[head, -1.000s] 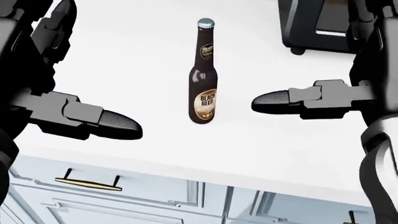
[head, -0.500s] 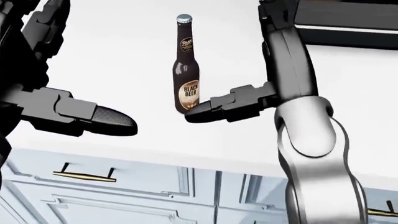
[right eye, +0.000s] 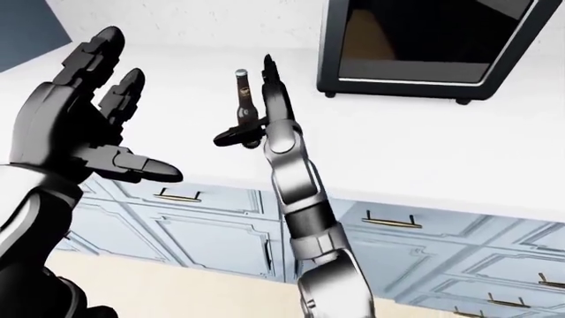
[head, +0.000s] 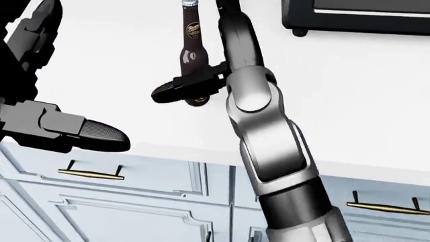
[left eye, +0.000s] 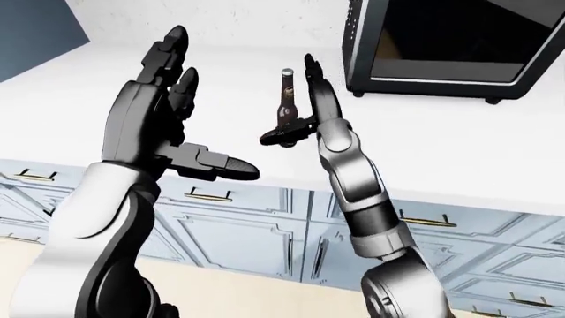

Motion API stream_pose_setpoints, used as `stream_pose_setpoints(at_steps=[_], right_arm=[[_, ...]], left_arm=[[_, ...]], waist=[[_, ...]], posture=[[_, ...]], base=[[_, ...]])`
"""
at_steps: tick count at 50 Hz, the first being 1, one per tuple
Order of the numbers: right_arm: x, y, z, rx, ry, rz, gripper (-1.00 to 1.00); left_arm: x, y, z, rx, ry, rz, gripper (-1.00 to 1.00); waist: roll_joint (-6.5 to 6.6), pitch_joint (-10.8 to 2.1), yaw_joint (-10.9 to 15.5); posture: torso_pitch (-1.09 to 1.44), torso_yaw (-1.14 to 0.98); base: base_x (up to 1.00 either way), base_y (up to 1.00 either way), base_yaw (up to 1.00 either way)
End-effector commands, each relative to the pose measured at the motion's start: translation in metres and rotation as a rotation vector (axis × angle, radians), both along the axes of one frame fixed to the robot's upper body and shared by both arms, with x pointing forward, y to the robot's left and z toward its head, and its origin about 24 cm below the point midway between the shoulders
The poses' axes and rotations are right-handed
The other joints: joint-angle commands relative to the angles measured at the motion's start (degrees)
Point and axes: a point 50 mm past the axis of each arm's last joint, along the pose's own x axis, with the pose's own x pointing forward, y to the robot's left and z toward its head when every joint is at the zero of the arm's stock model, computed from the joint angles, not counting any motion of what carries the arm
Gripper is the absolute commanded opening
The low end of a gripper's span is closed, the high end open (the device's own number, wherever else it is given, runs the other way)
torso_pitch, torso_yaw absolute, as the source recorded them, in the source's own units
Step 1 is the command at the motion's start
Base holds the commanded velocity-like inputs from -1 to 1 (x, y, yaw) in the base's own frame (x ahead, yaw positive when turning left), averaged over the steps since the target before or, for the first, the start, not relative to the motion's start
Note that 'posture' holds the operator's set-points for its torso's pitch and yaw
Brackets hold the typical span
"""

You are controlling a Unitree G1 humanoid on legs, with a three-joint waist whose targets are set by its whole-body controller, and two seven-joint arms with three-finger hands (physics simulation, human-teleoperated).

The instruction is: Move the drinks to the dining counter.

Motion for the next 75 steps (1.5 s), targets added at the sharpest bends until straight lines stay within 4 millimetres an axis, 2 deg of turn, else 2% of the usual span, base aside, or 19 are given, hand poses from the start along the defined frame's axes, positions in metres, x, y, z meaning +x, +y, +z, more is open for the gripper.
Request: stream_pose_setpoints(at_steps=[1, 16, 17, 20, 22, 25, 28, 34, 47, 57, 63, 65, 66, 67, 68, 70, 71, 73, 75], right_arm=[[0.0, 0.004, 0.019, 0.018, -0.097, 0.004, 1.0], [0.025, 0.007, 0.001, 0.021, -0.046, -0.015, 0.99], [0.026, 0.007, 0.0, 0.021, -0.045, -0.014, 0.8], [0.026, 0.008, -0.001, 0.017, -0.042, -0.012, 0.67], [0.027, 0.008, -0.002, 0.014, -0.042, -0.012, 0.43], [0.027, 0.01, -0.006, 0.009, -0.039, -0.01, 0.4], [0.027, 0.011, -0.011, 0.002, -0.036, -0.007, 0.24], [0.027, 0.006, -0.011, 0.01, -0.041, -0.013, -1.0], [0.022, -0.006, 0.006, 0.079, -0.1, -0.028, -1.0], [0.001, -0.025, 0.052, 0.163, -0.145, -0.006, -1.0], [-0.012, -0.027, 0.058, 0.179, -0.156, 0.025, -1.0], [-0.012, -0.029, 0.06, 0.181, -0.164, 0.028, -1.0], [-0.012, -0.029, 0.06, 0.181, -0.164, 0.026, -1.0], [-0.013, -0.028, 0.059, 0.178, -0.165, 0.029, -1.0], [-0.013, -0.028, 0.059, 0.176, -0.165, 0.031, -1.0], [-0.014, -0.028, 0.058, 0.178, -0.168, 0.033, -1.0], [-0.015, -0.027, 0.059, 0.173, -0.171, 0.039, -1.0], [-0.016, -0.026, 0.06, 0.174, -0.176, 0.045, -1.0], [-0.018, -0.026, 0.062, 0.198, -0.175, 0.055, -1.0]], left_arm=[[-0.005, 0.001, 0.011, 0.001, -0.076, 0.005, 1.0], [-0.008, 0.003, 0.015, 0.014, -0.081, 0.007, 1.0], [-0.007, 0.003, 0.015, 0.014, -0.081, 0.007, 1.0], [-0.007, 0.003, 0.014, 0.013, -0.079, 0.007, 1.0], [-0.007, 0.003, 0.013, 0.013, -0.079, 0.008, 1.0], [-0.008, 0.003, 0.014, 0.013, -0.08, 0.007, 1.0], [-0.008, 0.003, 0.013, 0.011, -0.079, 0.009, 1.0], [-0.008, 0.004, 0.012, 0.012, -0.079, 0.011, 1.0], [-0.009, 0.004, 0.012, 0.016, -0.078, 0.013, 1.0], [-0.008, 0.004, 0.017, 0.013, -0.083, 0.015, 1.0], [-0.009, 0.003, 0.017, 0.005, -0.086, 0.016, 1.0], [-0.009, 0.002, 0.018, 0.006, -0.086, 0.014, 1.0], [-0.009, 0.002, 0.018, 0.005, -0.087, 0.015, 1.0], [-0.009, 0.002, 0.018, 0.005, -0.087, 0.014, 1.0], [-0.009, 0.002, 0.018, 0.006, -0.087, 0.014, 1.0], [-0.009, 0.001, 0.019, 0.007, -0.087, 0.012, 1.0], [-0.009, 0.001, 0.02, 0.007, -0.088, 0.013, 1.0], [-0.01, 0.001, 0.021, 0.008, -0.09, 0.012, 1.0], [-0.01, 0.001, 0.021, 0.008, -0.091, 0.012, 1.0]], waist=[[0.27, -1.35, -0.1], [0.48, -1.71, 0.0], [0.48, -1.73, 0.0], [0.44, -1.71, 0.0], [0.41, -1.69, -0.1], [0.42, -1.73, -0.1], [0.38, -1.72, -0.1], [0.43, -1.64, 0.0], [0.18, -1.41, 0.2], [-0.26, -1.1, 0.5], [-0.35, -0.93, 0.3], [-0.37, -1.02, 0.3], [-0.03, -2.21, 0.2], [-0.17, -1.95, -0.1], [-1.51, -3.19, 0.1], [-3.75, -3.19, -0.1], [-3.91, -3.48, -0.1], [-4.29, -2.7, 0.3], [-3.2, -1.03, 1.9]], posture=[[0.0, 0.0], [0.0, 0.0], [0.0, 0.0], [0.0, 0.0], [0.0, 0.0], [0.0, 0.0], [0.0, 0.0], [0.0, 0.0], [0.0, 0.0], [0.0, 0.0], [0.0, 0.0], [0.0, 0.0], [0.0, 0.0], [0.0, 0.0], [0.0, 0.0], [0.0, 0.0], [0.0, 0.0], [0.0, 0.0], [0.0, 0.0]], base=[[0.0, 0.0, 0.0], [0.0, 0.0, 0.0], [0.0, 0.0, 0.0], [0.0, 0.0, 0.0], [0.0, 0.0, 0.0], [0.0, 0.0, 0.0], [0.0, 0.0, 0.0], [0.0, 0.0, 0.0], [0.0, 0.0, 0.0], [0.0, 0.0, 0.0], [0.0, 0.0, 0.0], [0.0, 0.0, 0.0], [-0.05, 0.02, 0.0], [-0.55, 0.26, 0.0], [-0.7, 0.35, 0.0], [-0.77, 0.42, 0.0], [-0.77, 0.63, 0.0], [-0.7, 0.93, 0.0], [-0.45, 0.5, 0.5]])
